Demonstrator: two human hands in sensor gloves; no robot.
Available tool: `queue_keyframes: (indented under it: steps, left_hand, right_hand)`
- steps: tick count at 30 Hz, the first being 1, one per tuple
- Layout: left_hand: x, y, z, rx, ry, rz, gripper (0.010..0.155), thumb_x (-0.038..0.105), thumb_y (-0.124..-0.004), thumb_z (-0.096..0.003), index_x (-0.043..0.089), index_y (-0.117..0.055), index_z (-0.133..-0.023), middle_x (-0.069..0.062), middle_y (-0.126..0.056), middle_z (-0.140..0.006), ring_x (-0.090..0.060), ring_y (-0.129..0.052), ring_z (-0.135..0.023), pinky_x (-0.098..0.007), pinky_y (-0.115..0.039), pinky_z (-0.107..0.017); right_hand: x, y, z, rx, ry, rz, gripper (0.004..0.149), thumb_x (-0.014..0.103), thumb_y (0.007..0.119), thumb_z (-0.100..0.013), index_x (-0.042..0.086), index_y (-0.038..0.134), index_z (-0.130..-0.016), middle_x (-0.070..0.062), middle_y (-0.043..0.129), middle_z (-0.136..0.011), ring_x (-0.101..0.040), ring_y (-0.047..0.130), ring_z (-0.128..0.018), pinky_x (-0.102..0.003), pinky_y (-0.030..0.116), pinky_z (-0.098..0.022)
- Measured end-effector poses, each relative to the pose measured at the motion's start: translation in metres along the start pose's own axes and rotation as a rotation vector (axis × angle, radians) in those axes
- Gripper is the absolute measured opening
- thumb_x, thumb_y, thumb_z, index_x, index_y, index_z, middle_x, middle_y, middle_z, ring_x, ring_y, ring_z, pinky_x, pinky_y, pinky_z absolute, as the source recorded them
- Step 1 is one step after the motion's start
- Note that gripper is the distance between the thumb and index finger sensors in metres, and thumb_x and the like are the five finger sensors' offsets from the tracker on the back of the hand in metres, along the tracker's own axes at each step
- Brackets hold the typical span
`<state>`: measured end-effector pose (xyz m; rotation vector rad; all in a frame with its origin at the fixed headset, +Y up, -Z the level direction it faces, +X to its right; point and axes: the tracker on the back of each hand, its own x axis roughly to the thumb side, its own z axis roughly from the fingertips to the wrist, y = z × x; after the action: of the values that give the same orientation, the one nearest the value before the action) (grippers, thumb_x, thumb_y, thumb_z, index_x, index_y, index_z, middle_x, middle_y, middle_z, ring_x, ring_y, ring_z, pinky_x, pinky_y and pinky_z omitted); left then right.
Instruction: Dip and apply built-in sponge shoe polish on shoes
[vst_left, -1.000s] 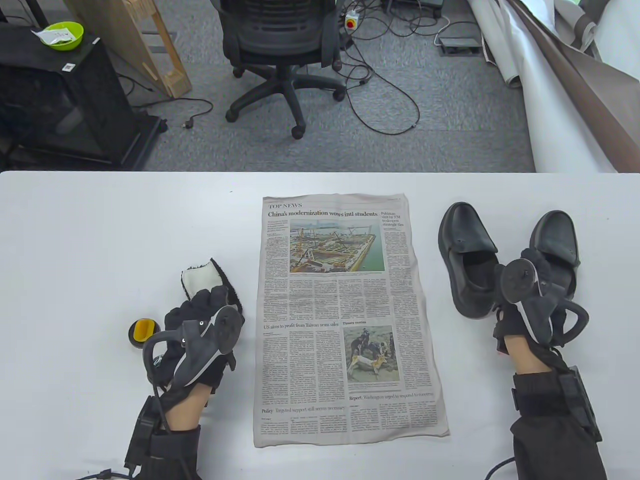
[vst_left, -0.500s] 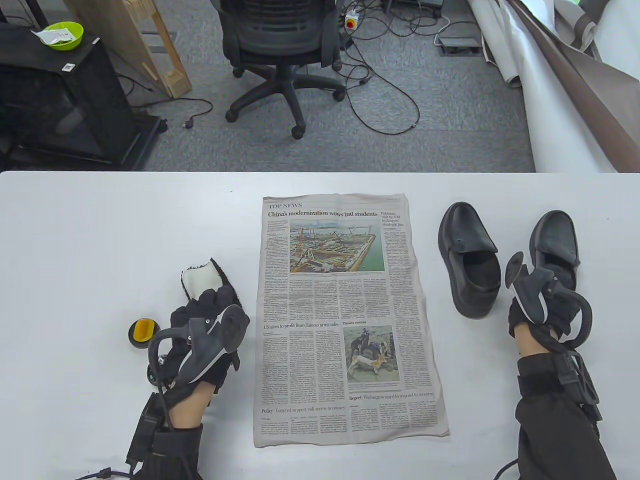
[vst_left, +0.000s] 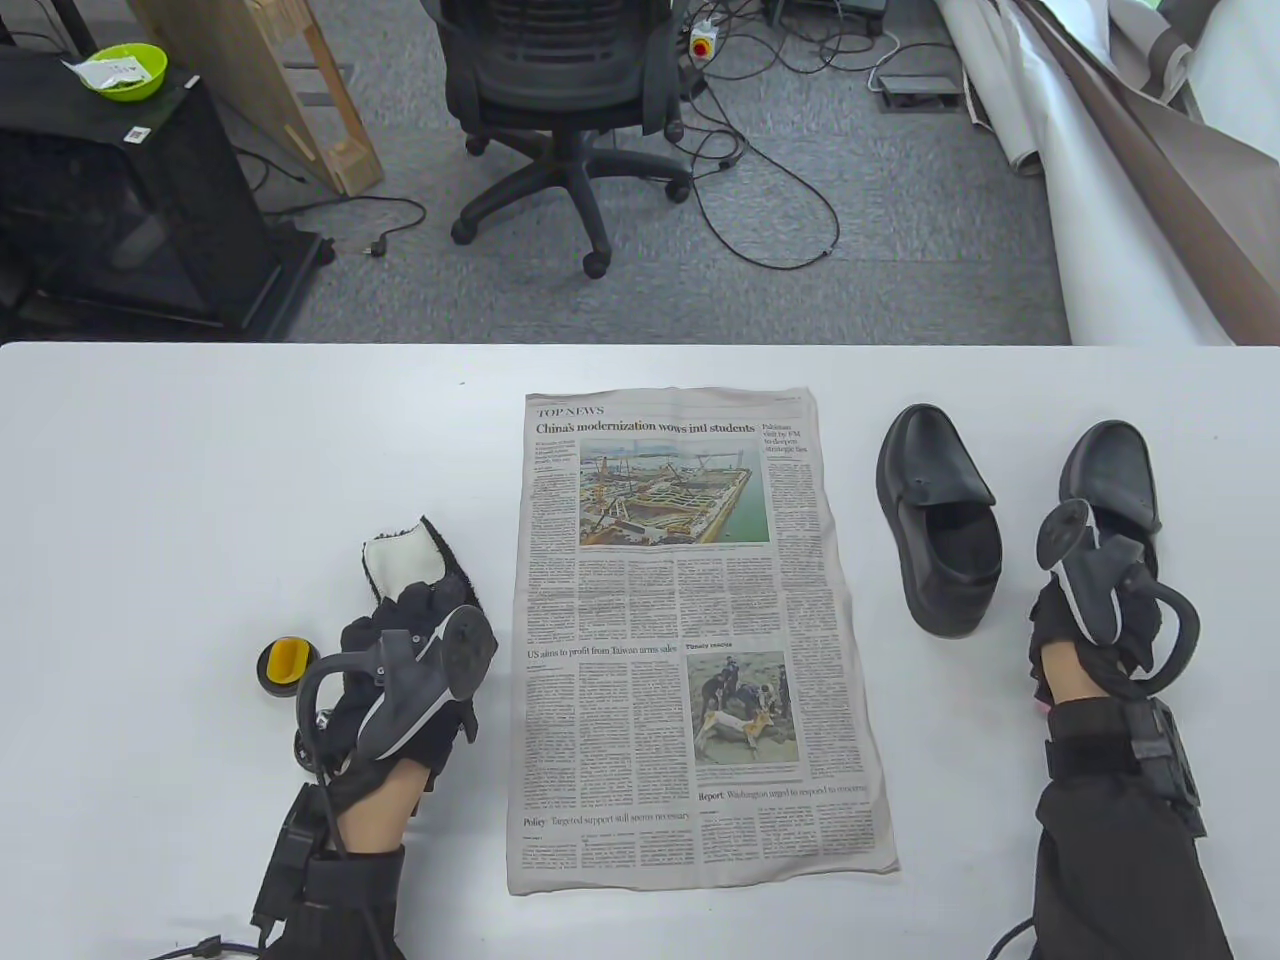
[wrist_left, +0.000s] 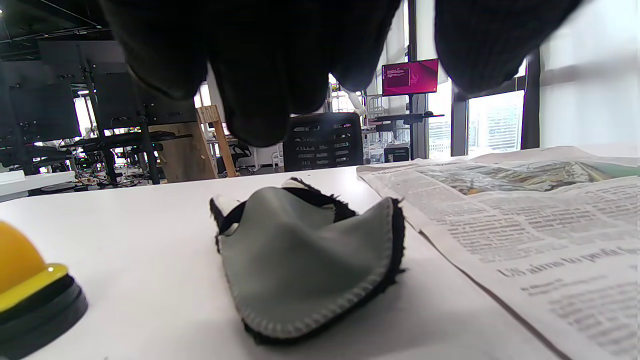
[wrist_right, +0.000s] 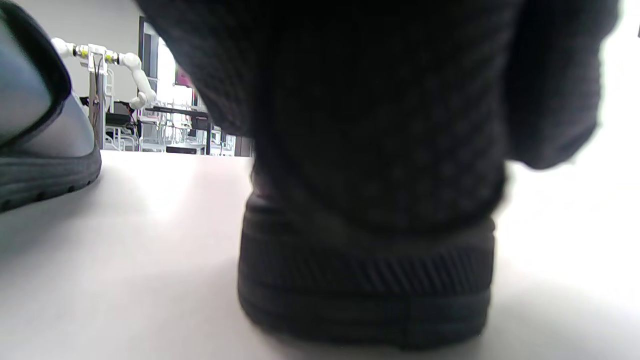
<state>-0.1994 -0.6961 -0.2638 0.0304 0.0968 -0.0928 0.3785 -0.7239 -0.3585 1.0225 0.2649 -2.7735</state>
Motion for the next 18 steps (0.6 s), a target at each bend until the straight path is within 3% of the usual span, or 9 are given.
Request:
queue_keyframes:
  steps: [5,9,11,14,18]
  left_hand:
    - [-0.001,0.001,0.001,0.005,0.007,0.001,0.068,0.059,-0.079,-0.0448,0.027,-0.062,-0.102,-0.008,-0.073,-0.107,-0.027,-0.089,-0.091,-0.055,-0.07,-0.072]
    - [-0.005,0.008,0.004,0.035,0.021,0.019,0.067,0.059,-0.079,-0.0447,0.026,-0.064,-0.101,-0.008,-0.076,-0.104,-0.024,-0.093,-0.084,-0.052,-0.074,-0.069]
    - [-0.007,0.011,0.005,0.043,0.027,0.035,0.067,0.058,-0.079,-0.0448,0.026,-0.065,-0.101,-0.008,-0.077,-0.103,-0.023,-0.095,-0.082,-0.051,-0.076,-0.067]
    - [-0.011,0.015,0.007,0.067,0.038,0.037,0.066,0.058,-0.079,-0.0449,0.026,-0.065,-0.101,-0.007,-0.077,-0.103,-0.023,-0.094,-0.082,-0.051,-0.076,-0.067]
    - [-0.018,0.017,0.008,0.077,0.065,0.056,0.066,0.058,-0.079,-0.0451,0.026,-0.065,-0.101,-0.008,-0.077,-0.103,-0.022,-0.095,-0.081,-0.048,-0.078,-0.063]
  right_hand:
    - [-0.011,-0.023,0.008,-0.131,0.01,-0.053,0.041,0.041,0.086,-0.038,0.019,0.09,-0.072,-0.002,0.099,-0.048,-0.005,0.107,-0.006,-0.032,0.098,-0.03]
    - [-0.012,-0.063,0.027,-0.318,-0.086,-0.141,0.041,0.042,0.085,-0.038,0.021,0.089,-0.073,-0.001,0.097,-0.05,-0.006,0.106,-0.007,-0.033,0.096,-0.032]
    - [-0.012,-0.086,0.044,-0.419,-0.168,-0.259,0.04,0.042,0.085,-0.038,0.023,0.088,-0.073,0.0,0.097,-0.051,-0.007,0.105,-0.009,-0.033,0.095,-0.034]
    - [-0.008,-0.106,0.068,-0.467,-0.323,-0.41,0.04,0.043,0.084,-0.037,0.027,0.088,-0.074,0.002,0.096,-0.053,-0.007,0.105,-0.01,-0.033,0.094,-0.037]
    - [0.01,-0.12,0.105,-0.406,-0.685,-0.534,0.04,0.043,0.085,-0.037,0.03,0.089,-0.074,0.001,0.096,-0.054,-0.004,0.1,-0.007,-0.031,0.093,-0.035]
